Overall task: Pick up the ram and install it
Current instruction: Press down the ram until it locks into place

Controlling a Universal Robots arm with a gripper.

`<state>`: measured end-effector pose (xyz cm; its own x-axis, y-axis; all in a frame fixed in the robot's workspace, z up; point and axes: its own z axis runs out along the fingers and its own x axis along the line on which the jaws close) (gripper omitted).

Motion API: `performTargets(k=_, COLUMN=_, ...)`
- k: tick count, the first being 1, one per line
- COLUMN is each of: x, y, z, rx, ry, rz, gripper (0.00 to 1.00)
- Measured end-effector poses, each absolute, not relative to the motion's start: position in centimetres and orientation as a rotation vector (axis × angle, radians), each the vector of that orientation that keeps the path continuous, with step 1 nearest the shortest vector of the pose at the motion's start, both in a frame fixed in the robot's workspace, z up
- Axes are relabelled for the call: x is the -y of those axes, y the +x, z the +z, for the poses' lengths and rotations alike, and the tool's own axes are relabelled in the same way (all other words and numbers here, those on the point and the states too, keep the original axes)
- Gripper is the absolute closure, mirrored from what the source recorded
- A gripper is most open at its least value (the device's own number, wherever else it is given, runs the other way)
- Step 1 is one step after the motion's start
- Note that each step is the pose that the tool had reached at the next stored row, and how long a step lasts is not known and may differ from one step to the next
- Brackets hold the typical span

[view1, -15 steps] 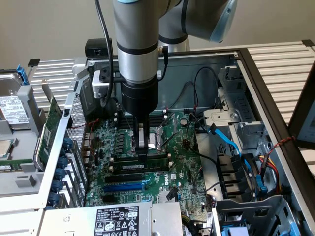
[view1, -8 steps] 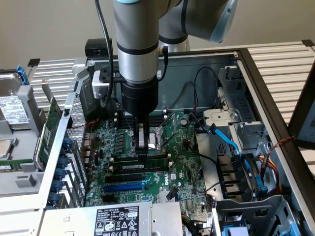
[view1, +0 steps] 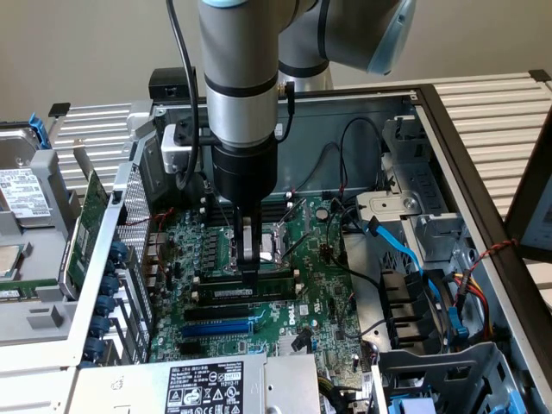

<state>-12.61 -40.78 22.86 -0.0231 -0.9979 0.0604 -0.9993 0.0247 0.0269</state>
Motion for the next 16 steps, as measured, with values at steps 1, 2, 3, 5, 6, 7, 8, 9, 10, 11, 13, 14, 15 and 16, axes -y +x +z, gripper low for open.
performTargets(k=1, x=40.79, y=-12.61, z=22.84, rx=2.203, ry=2.151, rz=0.035, gripper=0.9)
performTargets(k=2, x=40.8, y=-12.61, z=22.83, rx=2.203, ry=2.151, rz=0.035, gripper=0.9)
performTargets(k=3, x=40.8, y=-12.61, z=22.82, rx=2.203, ry=2.151, rz=0.035, gripper=0.9)
performTargets(k=5, x=40.81, y=-12.61, z=22.78, rx=2.204, ry=2.152, rz=0.034, gripper=0.9)
performTargets(k=6, x=40.82, y=-12.61, z=22.76, rx=2.204, ry=2.152, rz=0.034, gripper=0.9)
performTargets(k=7, x=40.82, y=-12.61, z=22.73, rx=2.205, ry=2.152, rz=0.033, gripper=0.9)
performTargets(k=8, x=40.83, y=-12.6, z=22.71, rx=2.205, ry=2.153, rz=0.032, gripper=0.9)
performTargets(k=9, x=40.83, y=-12.6, z=22.7, rx=2.205, ry=2.153, rz=0.032, gripper=0.9)
performTargets(k=10, x=40.84, y=-12.6, z=22.69, rx=2.205, ry=2.153, rz=0.032, gripper=0.9)
performTargets(k=11, x=40.85, y=-12.61, z=22.68, rx=2.205, ry=2.153, rz=0.031, gripper=0.9)
performTargets(k=13, x=40.86, y=-12.61, z=22.65, rx=2.205, ry=2.153, rz=0.031, gripper=0.9)
performTargets(k=14, x=40.86, y=-12.63, z=22.61, rx=2.206, ry=2.154, rz=0.029, gripper=0.9)
performTargets(k=15, x=40.86, y=-12.63, z=22.6, rx=2.206, ry=2.154, rz=0.029, gripper=0.9)
performTargets(k=16, x=40.87, y=-12.64, z=22.59, rx=2.206, ry=2.154, rz=0.03, gripper=0.9)
